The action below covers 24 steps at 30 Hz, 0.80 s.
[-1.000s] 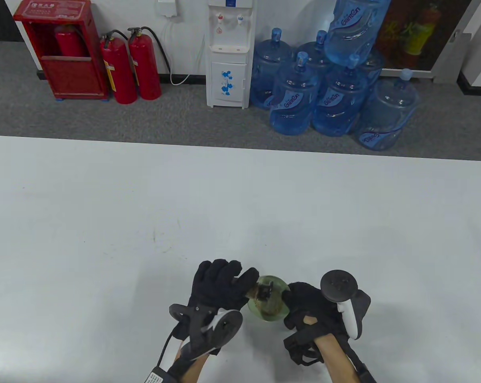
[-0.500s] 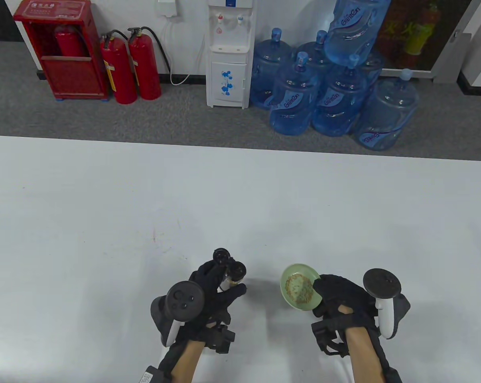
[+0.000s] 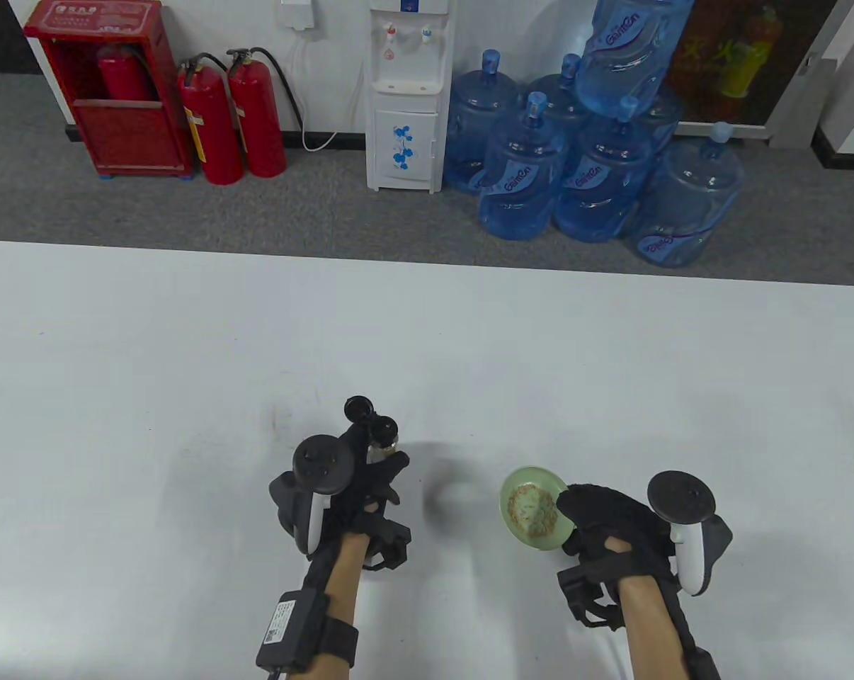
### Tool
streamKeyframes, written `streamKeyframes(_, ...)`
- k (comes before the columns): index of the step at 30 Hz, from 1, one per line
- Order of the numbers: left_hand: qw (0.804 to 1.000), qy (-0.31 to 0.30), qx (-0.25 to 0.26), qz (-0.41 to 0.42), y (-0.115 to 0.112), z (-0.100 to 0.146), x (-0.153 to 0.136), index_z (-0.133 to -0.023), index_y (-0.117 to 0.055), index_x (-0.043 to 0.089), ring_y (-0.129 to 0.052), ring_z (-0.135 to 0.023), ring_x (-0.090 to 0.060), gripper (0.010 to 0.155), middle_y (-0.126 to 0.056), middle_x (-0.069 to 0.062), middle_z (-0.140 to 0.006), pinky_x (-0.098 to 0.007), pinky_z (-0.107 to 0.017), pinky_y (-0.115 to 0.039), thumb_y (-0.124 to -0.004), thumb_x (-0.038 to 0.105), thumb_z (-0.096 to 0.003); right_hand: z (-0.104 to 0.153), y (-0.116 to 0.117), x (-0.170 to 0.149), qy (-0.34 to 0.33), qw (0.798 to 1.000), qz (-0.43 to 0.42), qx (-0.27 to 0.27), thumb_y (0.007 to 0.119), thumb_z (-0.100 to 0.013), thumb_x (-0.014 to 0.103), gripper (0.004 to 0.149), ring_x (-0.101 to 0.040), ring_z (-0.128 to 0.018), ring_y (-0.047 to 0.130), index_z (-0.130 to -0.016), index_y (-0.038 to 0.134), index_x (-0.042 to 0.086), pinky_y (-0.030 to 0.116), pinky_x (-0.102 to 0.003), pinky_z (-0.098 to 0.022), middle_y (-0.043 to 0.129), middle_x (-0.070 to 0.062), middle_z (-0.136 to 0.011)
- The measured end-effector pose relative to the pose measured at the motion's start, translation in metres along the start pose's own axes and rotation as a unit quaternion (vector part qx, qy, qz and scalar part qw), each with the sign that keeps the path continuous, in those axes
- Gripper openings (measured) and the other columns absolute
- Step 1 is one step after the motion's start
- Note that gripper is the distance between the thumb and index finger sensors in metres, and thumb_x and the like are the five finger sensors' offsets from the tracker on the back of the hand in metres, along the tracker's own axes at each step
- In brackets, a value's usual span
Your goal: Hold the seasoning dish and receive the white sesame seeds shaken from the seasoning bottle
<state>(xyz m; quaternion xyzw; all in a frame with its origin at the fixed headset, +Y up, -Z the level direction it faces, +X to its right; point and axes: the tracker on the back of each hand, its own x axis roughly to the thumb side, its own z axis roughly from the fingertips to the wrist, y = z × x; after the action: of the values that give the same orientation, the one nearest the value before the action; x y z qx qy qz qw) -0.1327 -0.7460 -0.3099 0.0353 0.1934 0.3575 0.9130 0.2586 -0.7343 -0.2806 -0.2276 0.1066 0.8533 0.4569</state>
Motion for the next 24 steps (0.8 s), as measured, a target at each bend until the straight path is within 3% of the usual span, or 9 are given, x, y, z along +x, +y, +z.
streamKeyframes(6, 0.997, 0.055, -0.047, 0.041, -0.001, -0.007, -0.012, -0.094, -0.071, 0.050, -0.078, -0.104, -0.022, 0.069, -0.083, 0.022, -0.099, -0.054, -0.083, -0.052, -0.105, 0.045, -0.0346, -0.001, 0.004, -0.003, 0.005, 1.000, 0.006, 0.003, 0.096, -0.042, 0.049, 0.038, -0.012, -0.035, 0.110, -0.073, 0.100, 0.027, 0.095, -0.030, -0.026, 0.098, -0.003, -0.074)
streamKeyframes(12, 0.995, 0.055, -0.079, 0.030, -0.005, -0.006, -0.012, -0.097, -0.066, 0.050, -0.064, -0.111, -0.021, 0.070, -0.078, 0.022, -0.103, -0.051, -0.086, -0.044, -0.103, 0.046, -0.0371, -0.003, 0.005, -0.008, 0.014, 1.000, 0.011, -0.001, 0.096, -0.042, 0.049, 0.038, -0.012, -0.035, 0.110, -0.073, 0.100, 0.027, 0.095, -0.030, -0.026, 0.098, -0.003, -0.074)
streamKeyframes(17, 0.990, 0.046, -0.132, 0.014, -0.010, 0.001, -0.014, -0.113, -0.039, 0.035, -0.029, -0.118, -0.031, 0.098, -0.040, 0.008, -0.120, -0.054, -0.087, -0.022, -0.098, 0.055, -0.0372, -0.002, 0.003, -0.007, 0.009, 1.000, 0.010, -0.003, 0.095, -0.042, 0.049, 0.038, -0.012, -0.036, 0.110, -0.073, 0.099, 0.026, 0.095, -0.030, -0.026, 0.098, -0.002, -0.074)
streamKeyframes(24, 0.993, 0.020, -0.112, 0.040, 0.004, 0.026, -0.028, -0.114, -0.035, 0.025, -0.030, -0.115, -0.041, 0.107, -0.032, -0.003, -0.120, -0.062, -0.084, -0.026, -0.097, 0.060, -0.0333, -0.001, 0.001, -0.005, 0.007, 1.000, 0.007, -0.007, 0.096, -0.042, 0.050, 0.039, -0.012, -0.036, 0.110, -0.072, 0.100, 0.026, 0.095, -0.030, -0.027, 0.097, -0.003, -0.075)
